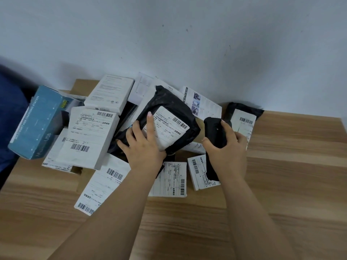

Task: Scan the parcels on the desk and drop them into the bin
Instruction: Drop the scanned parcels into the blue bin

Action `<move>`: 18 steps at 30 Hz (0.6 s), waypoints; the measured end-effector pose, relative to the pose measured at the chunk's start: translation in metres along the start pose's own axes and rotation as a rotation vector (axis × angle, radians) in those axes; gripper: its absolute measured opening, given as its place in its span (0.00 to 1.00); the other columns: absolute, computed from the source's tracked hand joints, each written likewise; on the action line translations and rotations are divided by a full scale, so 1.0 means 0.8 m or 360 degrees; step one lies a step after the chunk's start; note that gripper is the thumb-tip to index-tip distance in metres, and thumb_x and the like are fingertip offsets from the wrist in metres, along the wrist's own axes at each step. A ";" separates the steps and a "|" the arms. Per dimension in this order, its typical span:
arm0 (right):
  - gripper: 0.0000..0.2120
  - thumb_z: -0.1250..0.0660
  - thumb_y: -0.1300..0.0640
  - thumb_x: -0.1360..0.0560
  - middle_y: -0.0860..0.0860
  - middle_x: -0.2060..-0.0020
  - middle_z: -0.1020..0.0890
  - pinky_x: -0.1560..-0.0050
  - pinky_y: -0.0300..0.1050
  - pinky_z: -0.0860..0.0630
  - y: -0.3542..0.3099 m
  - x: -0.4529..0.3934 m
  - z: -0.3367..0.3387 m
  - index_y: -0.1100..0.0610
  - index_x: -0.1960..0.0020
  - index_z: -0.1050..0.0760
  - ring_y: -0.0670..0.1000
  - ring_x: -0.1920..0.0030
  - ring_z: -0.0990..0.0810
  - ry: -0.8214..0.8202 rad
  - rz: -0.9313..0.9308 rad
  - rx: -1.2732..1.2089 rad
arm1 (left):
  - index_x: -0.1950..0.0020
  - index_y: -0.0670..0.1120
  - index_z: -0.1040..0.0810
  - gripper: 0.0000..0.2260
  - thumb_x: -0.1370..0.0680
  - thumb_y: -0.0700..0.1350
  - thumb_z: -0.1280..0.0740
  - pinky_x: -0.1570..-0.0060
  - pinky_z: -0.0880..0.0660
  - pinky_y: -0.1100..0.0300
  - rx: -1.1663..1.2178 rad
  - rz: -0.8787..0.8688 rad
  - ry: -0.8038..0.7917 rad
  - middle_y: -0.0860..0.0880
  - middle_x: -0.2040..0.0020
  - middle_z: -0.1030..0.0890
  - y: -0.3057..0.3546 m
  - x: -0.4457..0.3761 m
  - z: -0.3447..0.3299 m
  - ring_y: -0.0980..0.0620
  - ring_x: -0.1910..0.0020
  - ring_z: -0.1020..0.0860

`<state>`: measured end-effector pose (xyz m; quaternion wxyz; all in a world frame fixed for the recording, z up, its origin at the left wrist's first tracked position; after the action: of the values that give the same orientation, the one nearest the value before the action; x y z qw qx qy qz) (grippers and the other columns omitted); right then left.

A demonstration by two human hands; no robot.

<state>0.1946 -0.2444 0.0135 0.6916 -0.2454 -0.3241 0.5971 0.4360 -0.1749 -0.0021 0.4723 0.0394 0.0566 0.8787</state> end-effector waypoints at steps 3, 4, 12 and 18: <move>0.33 0.29 0.41 0.27 0.48 0.30 0.35 0.45 0.51 0.22 -0.002 0.003 0.001 0.36 0.26 0.37 0.52 0.36 0.28 -0.0030 0.0034 0.0032 | 0.25 0.52 0.72 0.60 0.33 0.64 0.26 0.32 0.38 0.34 -0.0048 -0.0008 0.0042 0.41 0.25 0.48 0.001 0.003 0.007 0.38 0.27 0.42; 0.33 0.29 0.42 0.28 0.48 0.30 0.35 0.44 0.52 0.22 -0.006 0.005 0.002 0.36 0.26 0.36 0.51 0.36 0.27 -0.0049 0.0067 0.0045 | 0.25 0.53 0.73 0.60 0.33 0.65 0.26 0.32 0.38 0.35 -0.0062 -0.0011 0.0040 0.41 0.25 0.48 0.002 0.005 0.011 0.38 0.27 0.42; 0.32 0.31 0.40 0.28 0.45 0.30 0.36 0.46 0.49 0.22 -0.052 0.022 0.030 0.34 0.26 0.38 0.50 0.40 0.25 -0.0212 0.0338 0.0143 | 0.23 0.52 0.69 0.57 0.32 0.67 0.29 0.33 0.37 0.36 -0.0265 -0.0126 0.0183 0.42 0.24 0.46 0.024 0.016 0.076 0.41 0.27 0.41; 0.33 0.32 0.39 0.28 0.46 0.31 0.34 0.42 0.52 0.23 -0.100 0.040 0.065 0.35 0.26 0.38 0.52 0.39 0.25 -0.0361 0.0635 0.0317 | 0.21 0.50 0.66 0.55 0.31 0.65 0.30 0.33 0.36 0.38 -0.0499 -0.0221 0.0260 0.43 0.24 0.46 0.043 0.023 0.148 0.41 0.27 0.41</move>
<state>0.2116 -0.2283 0.1113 0.5400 -0.1664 -0.2843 0.7745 0.4119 -0.1712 0.1204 0.5260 -0.1103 -0.0404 0.8423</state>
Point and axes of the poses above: each hand's wrist, its own x-axis away from the middle knuckle, its own z-axis out of the back of the hand, y = z × x, the point moved 9 cm from there along -x, towards the middle knuckle
